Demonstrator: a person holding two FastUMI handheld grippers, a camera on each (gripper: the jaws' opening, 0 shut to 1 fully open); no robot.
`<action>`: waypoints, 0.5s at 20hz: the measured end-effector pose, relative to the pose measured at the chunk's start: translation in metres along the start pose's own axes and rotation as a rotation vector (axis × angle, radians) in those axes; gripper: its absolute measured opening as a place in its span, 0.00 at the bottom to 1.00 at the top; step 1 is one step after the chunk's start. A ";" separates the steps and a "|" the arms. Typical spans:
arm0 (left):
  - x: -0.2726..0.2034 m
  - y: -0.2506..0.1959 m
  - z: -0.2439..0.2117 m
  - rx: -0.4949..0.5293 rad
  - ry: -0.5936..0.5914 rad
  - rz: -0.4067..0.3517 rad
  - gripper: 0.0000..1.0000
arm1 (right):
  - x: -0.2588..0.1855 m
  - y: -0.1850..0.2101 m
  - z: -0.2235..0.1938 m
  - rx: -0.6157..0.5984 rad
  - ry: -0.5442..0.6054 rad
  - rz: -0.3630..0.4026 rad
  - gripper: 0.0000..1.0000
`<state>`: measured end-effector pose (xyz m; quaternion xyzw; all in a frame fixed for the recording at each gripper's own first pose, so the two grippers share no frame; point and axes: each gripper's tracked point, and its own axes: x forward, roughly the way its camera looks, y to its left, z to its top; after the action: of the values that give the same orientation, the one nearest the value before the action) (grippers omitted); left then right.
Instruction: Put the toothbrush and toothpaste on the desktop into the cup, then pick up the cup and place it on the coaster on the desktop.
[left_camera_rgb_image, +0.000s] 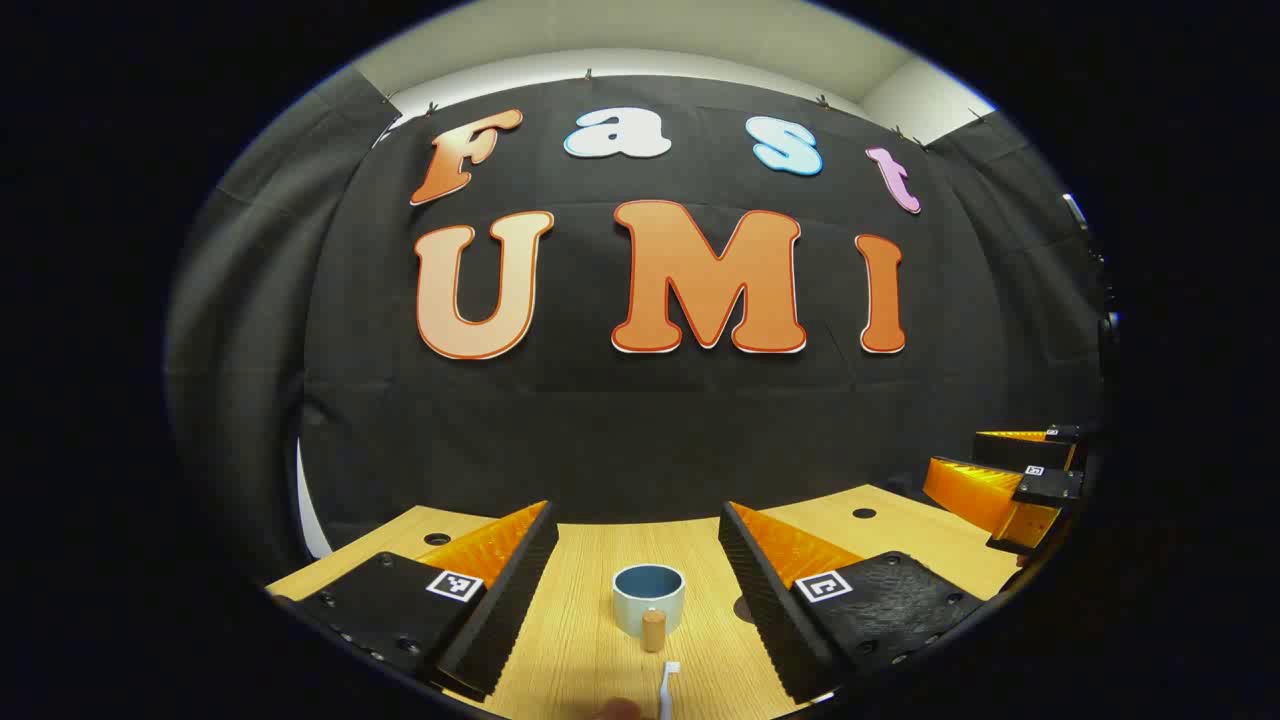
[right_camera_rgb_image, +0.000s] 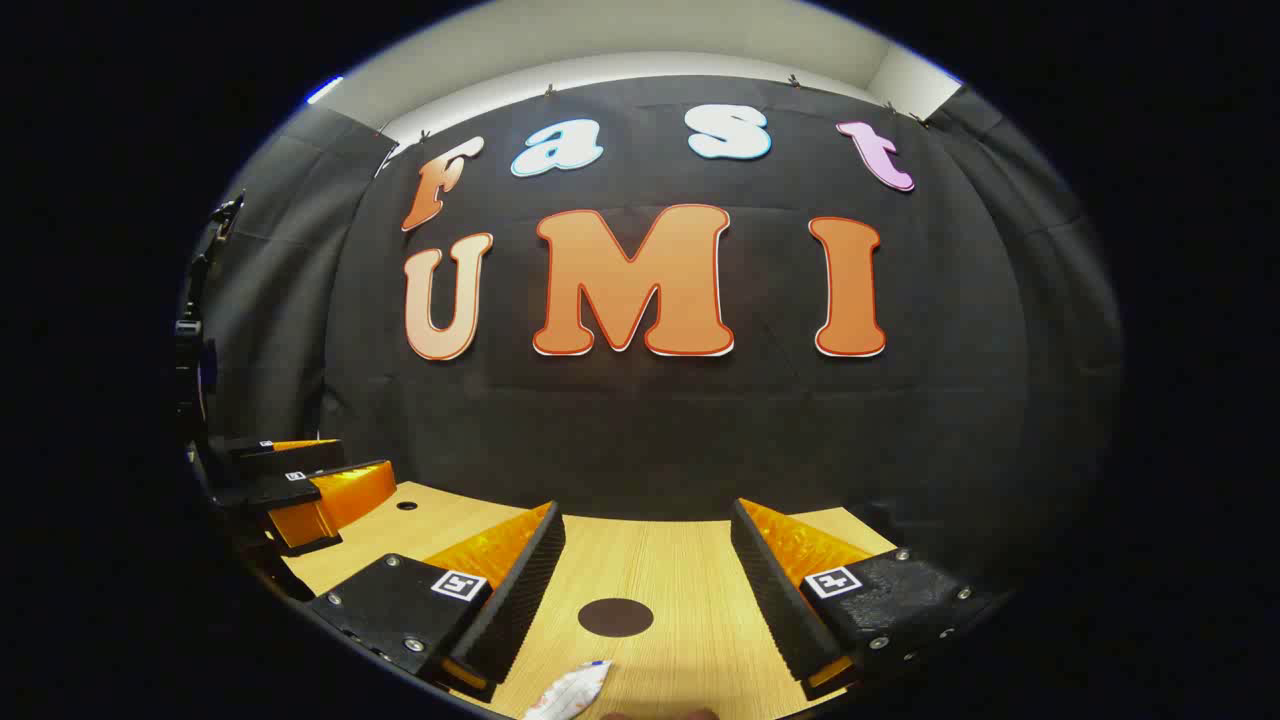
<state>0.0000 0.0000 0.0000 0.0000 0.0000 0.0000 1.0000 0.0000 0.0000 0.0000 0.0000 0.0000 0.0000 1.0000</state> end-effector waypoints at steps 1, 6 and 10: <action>-0.001 0.001 0.001 0.002 -0.005 0.002 0.97 | 0.001 0.002 0.002 -0.004 -0.001 0.003 1.00; 0.001 0.002 0.002 0.001 -0.010 0.010 0.97 | 0.000 0.004 0.005 -0.005 -0.004 0.013 1.00; 0.001 0.000 0.004 -0.004 -0.019 0.008 0.97 | 0.000 0.009 0.007 0.006 -0.012 0.033 1.00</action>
<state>0.0013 0.0005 0.0038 -0.0020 -0.0096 0.0042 0.9999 -0.0004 0.0085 0.0072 0.0032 -0.0058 0.0166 0.9998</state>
